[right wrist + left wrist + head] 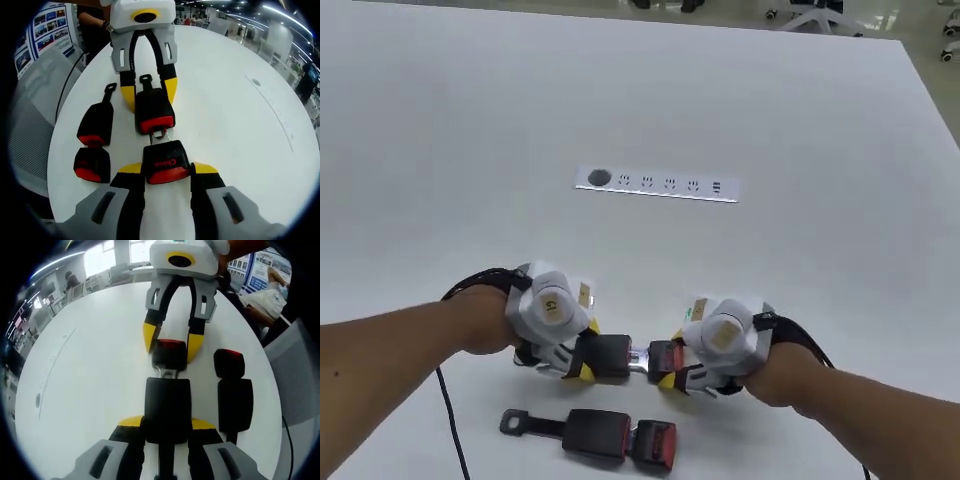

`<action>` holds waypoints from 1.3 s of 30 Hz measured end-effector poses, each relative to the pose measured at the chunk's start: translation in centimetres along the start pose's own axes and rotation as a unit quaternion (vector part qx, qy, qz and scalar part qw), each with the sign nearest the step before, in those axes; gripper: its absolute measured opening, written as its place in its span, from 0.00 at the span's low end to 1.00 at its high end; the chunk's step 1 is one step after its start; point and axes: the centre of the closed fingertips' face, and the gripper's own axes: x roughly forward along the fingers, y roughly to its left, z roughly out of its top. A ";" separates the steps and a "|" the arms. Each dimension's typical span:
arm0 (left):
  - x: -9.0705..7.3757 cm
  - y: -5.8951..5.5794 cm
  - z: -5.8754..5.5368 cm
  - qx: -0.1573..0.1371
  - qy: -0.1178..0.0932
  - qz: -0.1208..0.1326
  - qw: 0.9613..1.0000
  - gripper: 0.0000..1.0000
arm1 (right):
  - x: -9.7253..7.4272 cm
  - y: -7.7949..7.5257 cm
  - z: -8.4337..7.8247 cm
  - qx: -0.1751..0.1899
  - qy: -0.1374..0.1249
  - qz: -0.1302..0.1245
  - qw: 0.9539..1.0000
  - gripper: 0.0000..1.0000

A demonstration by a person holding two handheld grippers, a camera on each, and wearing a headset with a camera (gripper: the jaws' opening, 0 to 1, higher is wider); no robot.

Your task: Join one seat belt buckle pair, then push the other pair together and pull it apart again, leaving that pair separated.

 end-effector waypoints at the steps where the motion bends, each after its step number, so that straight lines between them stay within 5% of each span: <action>1: 0.0 0.0 0.0 0.000 0.001 0.000 1.000 0.33 | 0.0 0.0 0.0 0.000 0.000 0.000 1.000 0.33; 16: 0.1 0.1 -0.2 -0.004 0.003 0.002 1.000 0.33 | -1.1 -0.1 -1.3 0.003 -0.002 -0.001 1.000 0.33; 39: 0.2 0.1 -0.5 -0.004 0.004 0.002 1.000 0.33 | -5.2 -1.1 -5.4 0.020 0.005 -0.005 1.000 0.33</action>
